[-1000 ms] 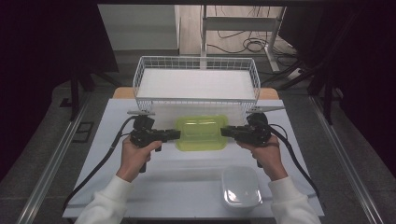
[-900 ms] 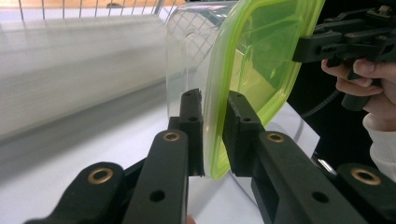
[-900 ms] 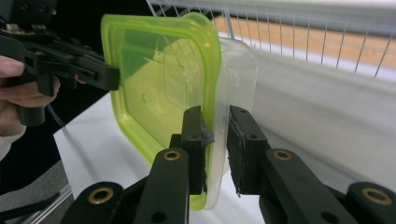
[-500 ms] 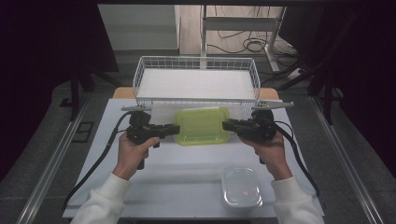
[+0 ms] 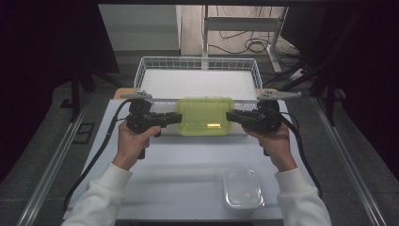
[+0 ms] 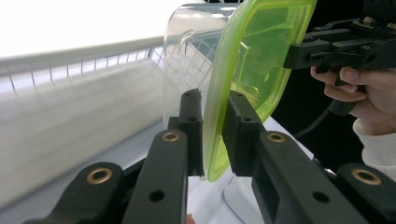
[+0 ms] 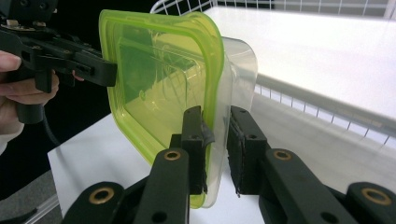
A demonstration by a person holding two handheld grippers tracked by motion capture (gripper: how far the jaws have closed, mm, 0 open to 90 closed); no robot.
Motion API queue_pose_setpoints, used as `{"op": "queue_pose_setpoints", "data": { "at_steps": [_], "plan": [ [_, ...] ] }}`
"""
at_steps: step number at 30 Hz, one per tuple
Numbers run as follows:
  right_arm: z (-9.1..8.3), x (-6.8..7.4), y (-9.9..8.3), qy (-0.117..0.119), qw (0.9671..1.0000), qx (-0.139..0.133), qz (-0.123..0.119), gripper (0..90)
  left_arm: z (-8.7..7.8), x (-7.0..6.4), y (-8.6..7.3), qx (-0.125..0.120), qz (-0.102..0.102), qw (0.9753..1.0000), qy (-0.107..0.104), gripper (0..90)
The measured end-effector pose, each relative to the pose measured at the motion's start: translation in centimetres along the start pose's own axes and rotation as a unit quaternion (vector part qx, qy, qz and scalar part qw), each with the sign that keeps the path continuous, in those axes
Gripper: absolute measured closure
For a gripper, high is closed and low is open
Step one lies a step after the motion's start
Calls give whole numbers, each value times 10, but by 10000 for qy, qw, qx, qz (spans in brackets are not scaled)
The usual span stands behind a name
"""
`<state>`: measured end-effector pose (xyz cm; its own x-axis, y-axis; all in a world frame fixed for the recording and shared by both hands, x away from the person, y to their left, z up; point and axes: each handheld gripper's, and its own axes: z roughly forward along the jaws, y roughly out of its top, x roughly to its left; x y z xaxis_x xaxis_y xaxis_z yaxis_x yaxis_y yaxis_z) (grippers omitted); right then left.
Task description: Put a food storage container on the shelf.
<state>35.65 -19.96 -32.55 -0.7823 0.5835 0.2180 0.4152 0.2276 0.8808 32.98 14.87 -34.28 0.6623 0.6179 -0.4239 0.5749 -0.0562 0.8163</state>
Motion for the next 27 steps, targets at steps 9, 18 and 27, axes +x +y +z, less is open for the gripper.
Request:
{"op": "queue_pose_setpoints", "data": {
  "at_steps": [9,18,27],
  "plan": [
    [0,-4,16,26,9998,-174,-68,771,-4,2,20,-97,110,9999,17,787],
    [-1,-11,44,9,9991,-385,-190,774,-5,5,49,-201,205,9996,61,788],
    [4,-24,61,-63,9992,-381,-125,775,5,16,69,-183,230,9995,118,791]
  ]
}}
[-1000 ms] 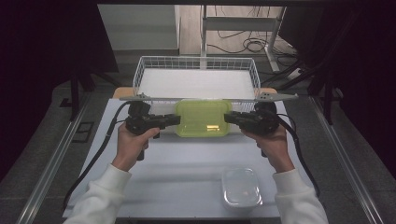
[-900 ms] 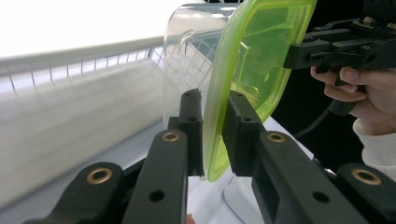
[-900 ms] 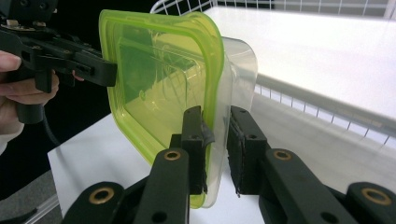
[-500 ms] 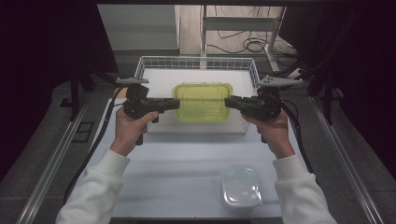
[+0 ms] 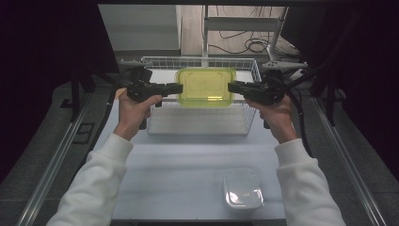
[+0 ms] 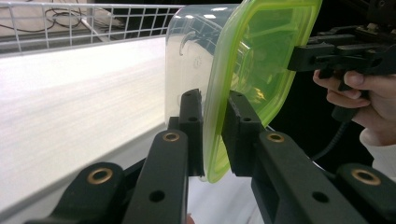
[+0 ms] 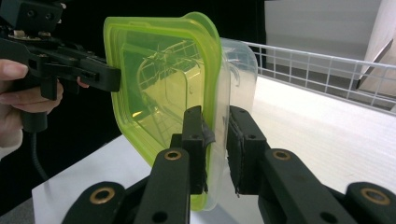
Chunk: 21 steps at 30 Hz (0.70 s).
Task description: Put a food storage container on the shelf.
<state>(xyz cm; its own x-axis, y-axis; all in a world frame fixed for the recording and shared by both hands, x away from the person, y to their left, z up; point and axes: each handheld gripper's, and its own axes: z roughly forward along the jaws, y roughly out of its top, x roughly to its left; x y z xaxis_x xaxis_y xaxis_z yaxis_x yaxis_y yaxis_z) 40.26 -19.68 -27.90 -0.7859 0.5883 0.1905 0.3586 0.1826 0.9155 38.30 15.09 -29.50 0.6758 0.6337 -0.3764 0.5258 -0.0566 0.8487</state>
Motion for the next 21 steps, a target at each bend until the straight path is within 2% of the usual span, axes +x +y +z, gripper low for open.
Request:
{"op": "queue_pose_setpoints", "data": {
  "at_steps": [1,2,3,6,10,13,14,15,16,17,18,19,21],
  "plan": [
    [3,-6,2,31,10000,-10,75,776,5,6,4,25,-75,10000,-30,791],
    [3,-6,2,31,10000,-10,75,776,5,6,4,25,-75,10000,-30,791],
    [8,-15,5,70,9998,10,192,776,10,14,7,62,-179,9998,-71,791],
    [15,-23,9,75,9996,55,261,776,17,23,12,200,-250,9995,-20,795],
    [23,-30,13,43,9992,152,375,776,22,31,17,272,-307,9992,25,797],
    [31,-39,16,46,9984,199,526,776,28,42,22,344,-373,9987,22,797],
    [34,-41,17,44,9981,221,567,776,28,42,22,344,-373,9987,22,797],
    [37,-44,17,39,9977,264,617,775,32,50,24,414,-379,9984,3,798],
    [39,-45,17,44,9974,291,654,775,32,50,24,414,-379,9984,3,798],
    [41,-48,18,54,9969,334,715,774,35,57,25,482,-511,9975,-14,798],
    [41,-48,18,54,9969,334,715,774,35,57,25,482,-511,9975,-14,798],
    [48,-53,17,66,9958,396,826,774,38,62,26,518,-616,9968,-12,798],
    [49,-54,17,75,9953,416,871,774,38,65,27,593,-614,9963,-14,798]
  ]
}}
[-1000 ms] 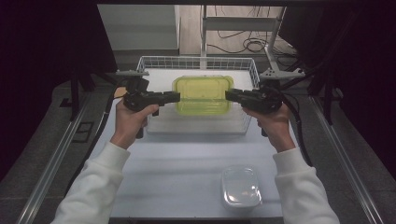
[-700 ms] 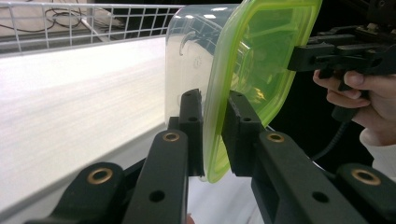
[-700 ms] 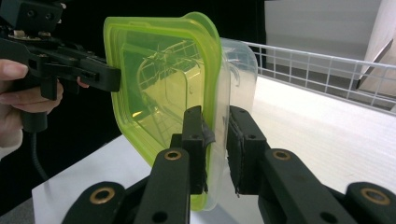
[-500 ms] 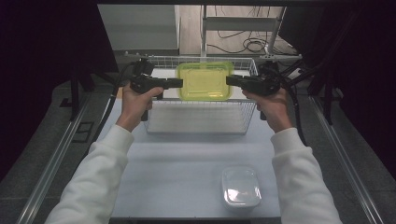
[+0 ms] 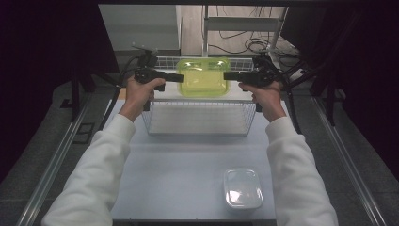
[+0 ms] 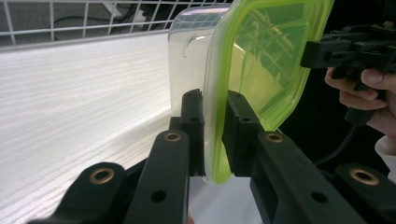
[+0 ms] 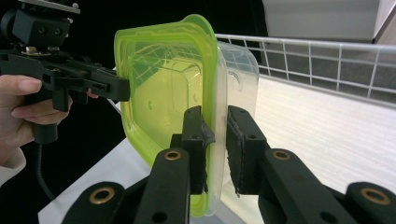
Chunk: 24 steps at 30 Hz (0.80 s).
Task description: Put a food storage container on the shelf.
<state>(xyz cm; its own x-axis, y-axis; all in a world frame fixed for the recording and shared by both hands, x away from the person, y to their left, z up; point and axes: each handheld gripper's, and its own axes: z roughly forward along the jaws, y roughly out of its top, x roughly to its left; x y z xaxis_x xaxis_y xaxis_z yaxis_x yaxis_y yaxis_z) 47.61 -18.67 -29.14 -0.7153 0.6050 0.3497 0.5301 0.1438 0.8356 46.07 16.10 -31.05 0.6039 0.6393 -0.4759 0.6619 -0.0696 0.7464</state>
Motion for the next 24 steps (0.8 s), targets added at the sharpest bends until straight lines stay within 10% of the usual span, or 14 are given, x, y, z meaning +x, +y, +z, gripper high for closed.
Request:
{"op": "queue_pose_setpoints", "data": {
  "at_steps": [13,24],
  "plan": [
    [15,-12,1,-10,9983,283,509,774,7,12,4,221,-291,9993,9,798],
    [29,-24,4,-203,9916,383,1216,768,16,33,15,202,-1199,9922,-279,795]
  ]
}}
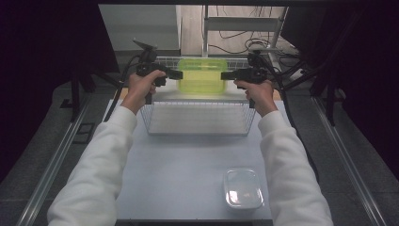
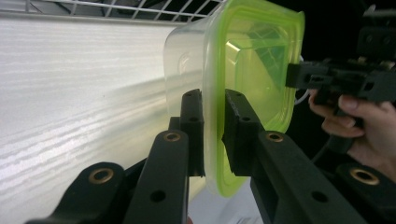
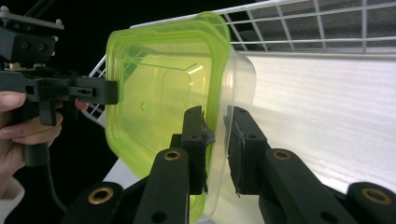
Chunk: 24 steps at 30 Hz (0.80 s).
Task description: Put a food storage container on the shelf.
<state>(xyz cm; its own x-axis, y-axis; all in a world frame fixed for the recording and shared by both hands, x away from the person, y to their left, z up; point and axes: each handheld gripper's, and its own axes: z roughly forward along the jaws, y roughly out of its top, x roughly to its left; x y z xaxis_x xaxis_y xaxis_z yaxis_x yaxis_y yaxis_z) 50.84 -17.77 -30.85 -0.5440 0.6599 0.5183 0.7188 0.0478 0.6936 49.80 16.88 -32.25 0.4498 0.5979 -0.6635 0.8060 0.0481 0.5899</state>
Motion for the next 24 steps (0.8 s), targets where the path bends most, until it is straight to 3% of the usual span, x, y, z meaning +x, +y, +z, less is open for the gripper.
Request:
{"op": "queue_pose_setpoints", "data": {
  "at_steps": [4,9,15,19,23,24],
  "plan": [
    [4,-3,2,-52,9998,-34,200,759,3,5,4,-22,-203,9998,-34,787],
    [13,-11,4,-79,9963,-163,835,748,10,16,10,-32,-588,9982,-127,769],
    [20,-16,5,-144,9930,-238,1147,728,15,24,12,-89,-812,9964,-209,746],
    [21,-17,5,-127,9917,-256,1254,718,16,25,12,-118,-782,9967,-202,737],
    [21,-18,4,-129,9915,-314,1258,682,18,22,10,-225,-573,9981,-33,671],
    [21,-19,3,-168,9918,-328,1227,587,18,20,8,-257,-438,9987,48,644]
  ]
}}
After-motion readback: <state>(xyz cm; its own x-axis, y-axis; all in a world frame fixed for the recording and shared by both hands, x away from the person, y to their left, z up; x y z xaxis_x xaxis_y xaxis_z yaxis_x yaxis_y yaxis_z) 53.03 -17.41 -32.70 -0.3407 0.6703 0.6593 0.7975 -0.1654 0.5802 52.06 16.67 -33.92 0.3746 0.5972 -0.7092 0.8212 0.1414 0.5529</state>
